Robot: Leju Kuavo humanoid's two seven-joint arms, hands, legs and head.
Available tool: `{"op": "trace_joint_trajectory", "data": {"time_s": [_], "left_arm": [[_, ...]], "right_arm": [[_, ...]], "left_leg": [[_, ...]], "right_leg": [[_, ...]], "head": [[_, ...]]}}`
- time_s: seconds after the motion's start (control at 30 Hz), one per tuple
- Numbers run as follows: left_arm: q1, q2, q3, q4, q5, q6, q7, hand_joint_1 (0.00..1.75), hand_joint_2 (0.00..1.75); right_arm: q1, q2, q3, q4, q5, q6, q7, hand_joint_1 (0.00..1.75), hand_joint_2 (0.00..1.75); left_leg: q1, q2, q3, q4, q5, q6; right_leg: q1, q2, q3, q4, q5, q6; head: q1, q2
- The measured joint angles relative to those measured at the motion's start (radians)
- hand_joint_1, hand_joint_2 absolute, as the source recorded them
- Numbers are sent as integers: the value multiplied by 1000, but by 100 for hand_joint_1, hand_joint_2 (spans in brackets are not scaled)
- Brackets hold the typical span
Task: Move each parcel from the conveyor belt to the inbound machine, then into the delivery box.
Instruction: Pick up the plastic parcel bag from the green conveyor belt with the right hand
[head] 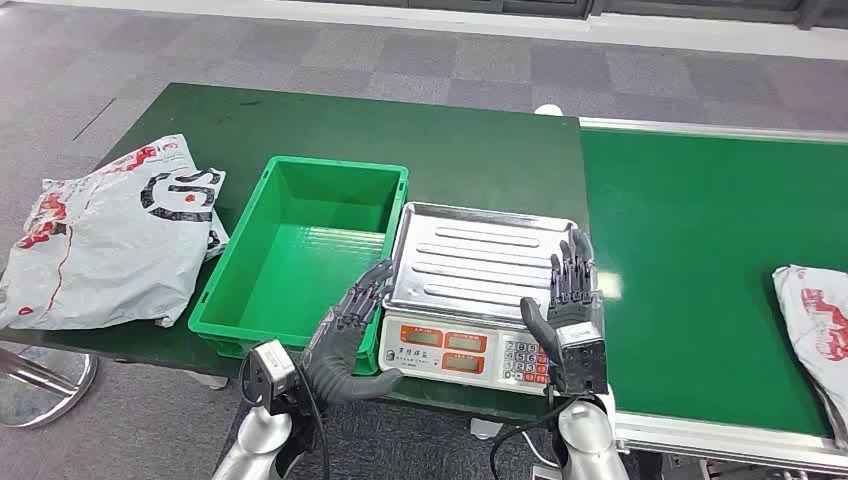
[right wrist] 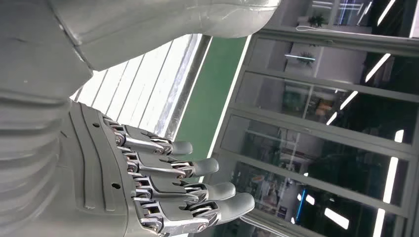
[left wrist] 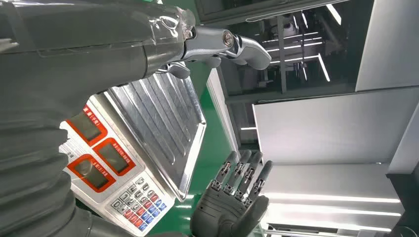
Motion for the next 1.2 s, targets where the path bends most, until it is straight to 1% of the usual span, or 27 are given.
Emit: {"op": "trace_joint_trajectory", "data": {"time_s": [0.23,0.33,0.5,0.57,0.67,0.77,0.83,0.9,1.0,1.1,1.2], "left_arm": [[-4,0,1,8,0,-2,-2,0,175],[-6,0,1,9,0,-3,-4,0,175],[-7,0,1,9,0,-4,-6,0,175],[-8,0,1,9,0,-5,-8,0,175],[-9,3,2,9,2,-5,-12,0,175],[-5,9,3,9,8,-5,-18,0,175],[3,15,8,9,14,-4,-22,0,175],[15,21,15,3,19,-1,-25,0,175],[39,30,27,-19,26,4,-21,0,175],[57,36,36,-41,29,5,-14,0,175],[63,38,42,-54,29,5,-10,0,175]], "right_arm": [[0,0,0,0,1,-4,-1,0,175],[-1,-3,0,0,23,-24,3,0,175],[-18,-26,0,-5,77,-65,20,0,175],[-30,-41,-4,-13,119,-90,37,0,175],[-79,-90,-35,-35,224,-109,109,0,175],[-158,-166,-98,-41,359,-125,183,0,175],[-203,-219,-145,-37,405,-127,207,0,175],[-230,-265,-190,-26,415,-127,219,0,175],[-226,-318,-251,7,418,-151,228,0,175],[-206,-350,-294,40,408,-175,222,0,175],[-195,-370,-316,59,418,-184,230,0,175]], "left_leg": [[0,0,0,0,0,0],[0,0,0,0,0,0],[0,0,0,0,0,0],[0,0,0,0,0,0],[-1,0,0,0,0,1],[-2,0,0,1,1,2],[-3,0,0,2,1,2],[-3,-1,0,2,1,2],[-3,-1,0,2,0,3],[-3,-1,-1,2,0,3],[-3,-1,-1,2,-1,3]], "right_leg": [[0,0,0,0,0,0],[0,0,0,0,0,0],[0,0,0,0,0,0],[0,0,0,0,0,0],[-1,0,0,0,1,1],[-2,0,1,0,2,2],[-3,0,1,0,2,3],[-3,-1,1,0,2,3],[-3,-1,1,-1,2,3],[-3,-1,1,-1,1,3],[-2,-1,0,-1,1,3]], "head": [[0,0],[0,0],[0,0],[0,0],[0,0],[0,0],[0,0],[0,0],[0,0],[0,0],[0,0]]}}
